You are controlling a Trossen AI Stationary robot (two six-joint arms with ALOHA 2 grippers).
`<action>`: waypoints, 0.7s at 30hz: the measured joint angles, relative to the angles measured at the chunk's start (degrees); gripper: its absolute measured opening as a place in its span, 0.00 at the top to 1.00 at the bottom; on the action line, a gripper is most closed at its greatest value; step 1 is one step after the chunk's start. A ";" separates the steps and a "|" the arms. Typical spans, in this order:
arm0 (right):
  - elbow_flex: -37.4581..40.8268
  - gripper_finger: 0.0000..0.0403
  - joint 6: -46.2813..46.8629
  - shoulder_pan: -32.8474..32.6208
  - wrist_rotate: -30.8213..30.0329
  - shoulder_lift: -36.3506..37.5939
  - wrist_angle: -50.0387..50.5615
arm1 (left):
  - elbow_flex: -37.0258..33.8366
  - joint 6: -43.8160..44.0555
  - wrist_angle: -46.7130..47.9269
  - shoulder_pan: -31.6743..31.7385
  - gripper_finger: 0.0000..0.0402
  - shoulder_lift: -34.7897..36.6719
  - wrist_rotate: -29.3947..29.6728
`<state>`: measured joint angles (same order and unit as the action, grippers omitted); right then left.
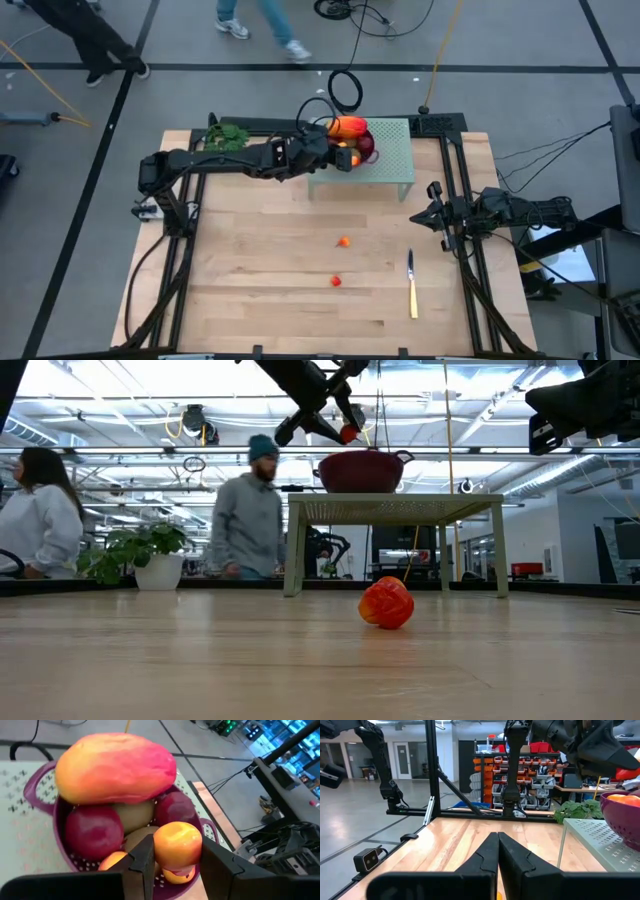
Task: Pick & Place Fruit
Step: Put the pear into the strainer bowl on the shelf
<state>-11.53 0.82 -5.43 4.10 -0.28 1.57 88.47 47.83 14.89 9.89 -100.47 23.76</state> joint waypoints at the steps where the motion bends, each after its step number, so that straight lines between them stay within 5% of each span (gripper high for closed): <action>1: 0.00 1.00 0.00 0.00 0.00 0.01 0.02 | 0.00 0.86 0.14 -0.02 0.71 -0.02 0.05; 21: 0.00 1.00 0.01 0.00 -0.02 -0.01 -0.01 | 0.03 4.88 -1.29 0.98 0.71 -2.14 2.53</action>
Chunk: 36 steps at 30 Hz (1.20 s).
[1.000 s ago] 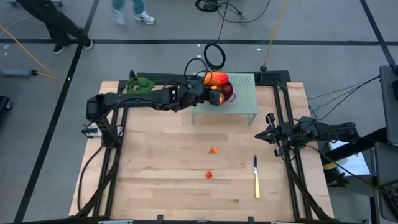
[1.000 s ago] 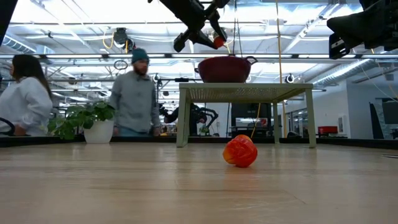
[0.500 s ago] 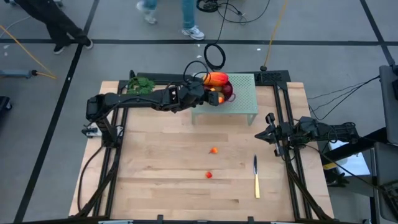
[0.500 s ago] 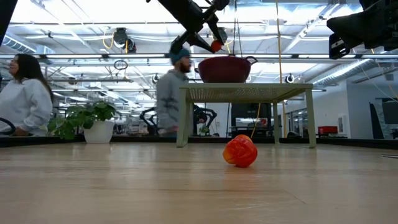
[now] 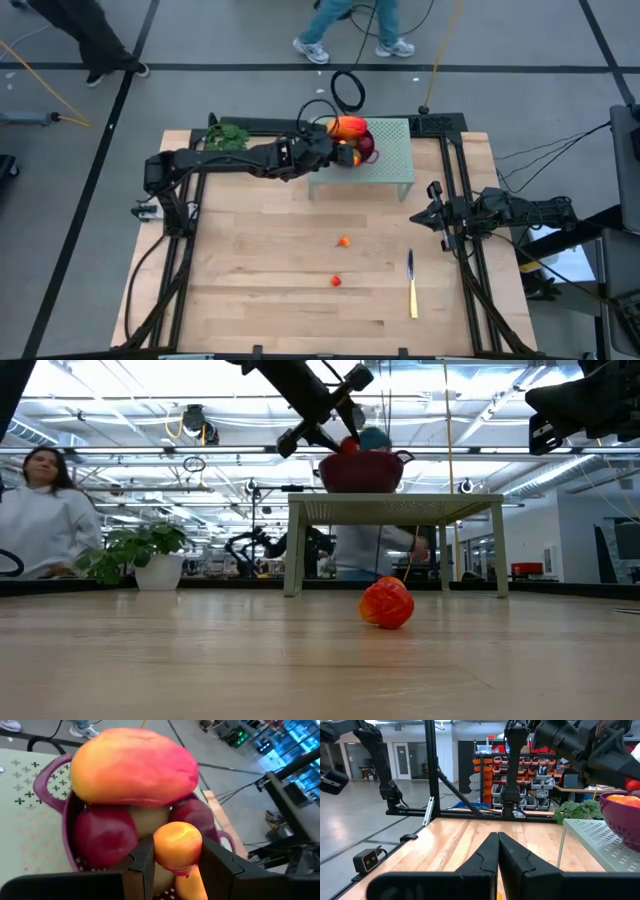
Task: Pick & Place Fruit
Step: Put the pear into the strainer bowl on the shelf
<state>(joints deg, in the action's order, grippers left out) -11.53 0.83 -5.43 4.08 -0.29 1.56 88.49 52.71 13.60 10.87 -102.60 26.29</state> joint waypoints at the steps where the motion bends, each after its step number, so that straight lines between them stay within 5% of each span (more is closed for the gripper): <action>1: 0.00 1.00 -0.01 0.00 -0.02 0.02 -0.04 | -0.01 0.00 -0.35 0.01 0.71 -0.03 -0.01; 26: 0.00 1.00 0.01 -0.01 0.02 -0.01 -0.03 | 0.02 0.00 -1.06 0.04 0.70 -0.60 -0.31; 36: 0.00 1.00 0.01 0.00 0.04 -0.01 -0.02 | 0.02 0.13 -1.31 0.04 0.51 -0.60 -0.27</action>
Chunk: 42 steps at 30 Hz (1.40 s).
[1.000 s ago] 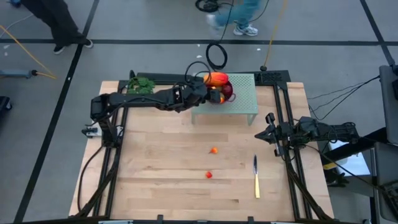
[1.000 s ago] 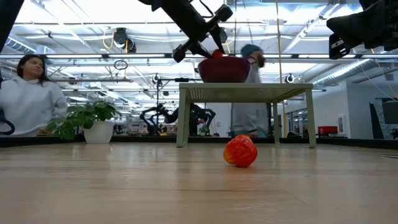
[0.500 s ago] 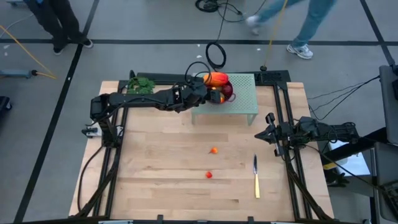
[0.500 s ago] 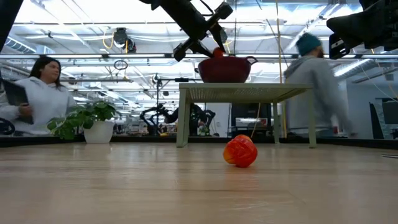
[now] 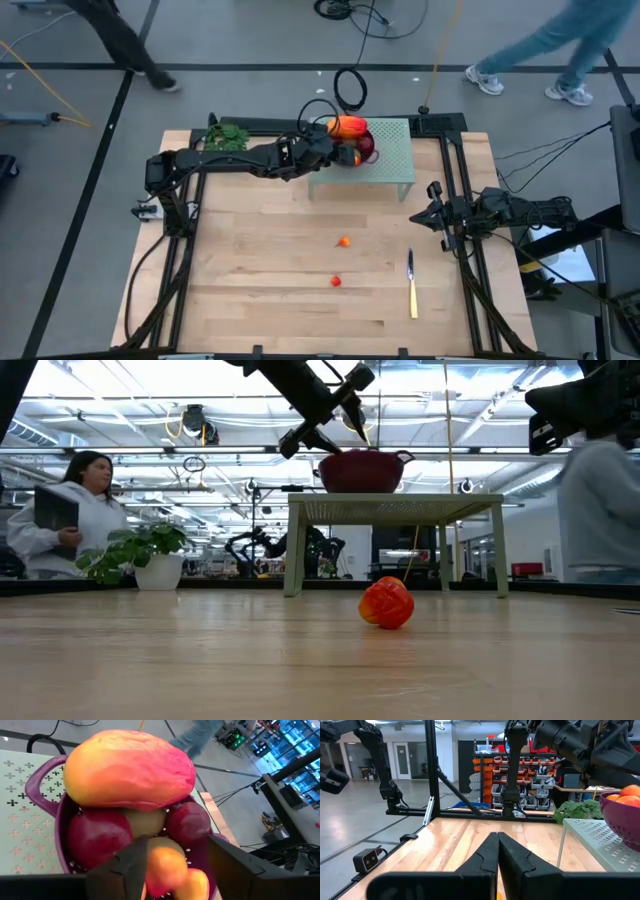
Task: Pick & Place Fruit
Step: Put the pear into the strainer bowl on the shelf
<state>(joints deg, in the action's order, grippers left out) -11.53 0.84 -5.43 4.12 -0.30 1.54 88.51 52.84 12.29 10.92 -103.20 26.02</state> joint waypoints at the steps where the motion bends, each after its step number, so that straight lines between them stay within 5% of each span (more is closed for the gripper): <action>1: 0.00 1.00 0.00 0.00 -0.01 0.00 -0.01 | 0.00 0.00 -0.05 0.00 0.49 0.00 0.00; 8: 0.00 1.00 0.00 0.00 0.00 0.00 0.00 | 0.00 -0.68 -0.57 0.00 0.42 0.03 -0.07; 29: 0.00 1.00 0.61 -0.01 0.22 0.02 -0.02 | -0.09 -1.93 -5.58 -2.12 0.42 4.10 -2.60; 42: 0.00 1.00 0.61 -0.02 0.24 0.02 -0.02 | -0.04 -3.70 -6.57 -8.13 0.69 6.58 -2.01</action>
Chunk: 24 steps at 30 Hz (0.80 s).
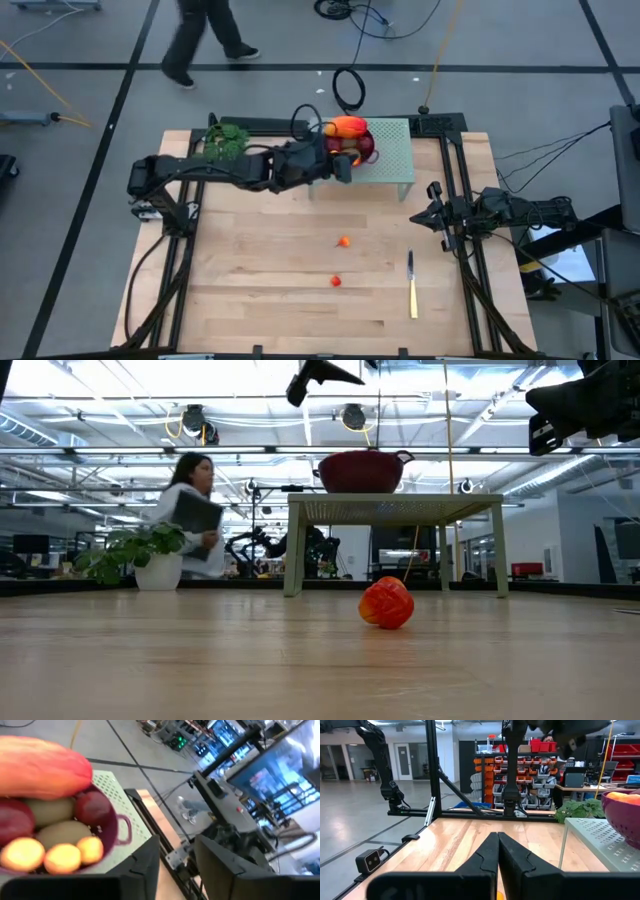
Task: Pick & Place Fruit
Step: Put the pear into the strainer bowl on the shelf
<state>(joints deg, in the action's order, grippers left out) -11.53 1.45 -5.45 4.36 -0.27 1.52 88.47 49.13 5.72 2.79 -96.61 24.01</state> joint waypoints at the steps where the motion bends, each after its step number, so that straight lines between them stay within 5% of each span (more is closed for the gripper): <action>1: 0.00 1.00 0.00 0.01 0.00 0.00 0.00 | 0.00 -0.28 0.10 -0.61 0.71 -0.03 0.00; 13: 0.00 1.00 0.00 0.02 0.02 0.00 0.00 | 0.00 -1.74 0.04 -8.05 0.99 -0.05 0.02; 24: 0.00 1.00 -0.20 0.02 0.02 0.00 0.00 | 0.00 -1.91 0.13 -15.94 0.99 -0.05 0.06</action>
<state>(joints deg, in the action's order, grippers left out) -11.53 1.26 -5.43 4.38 -0.27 1.52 88.47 47.22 5.85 -13.15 -96.66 24.07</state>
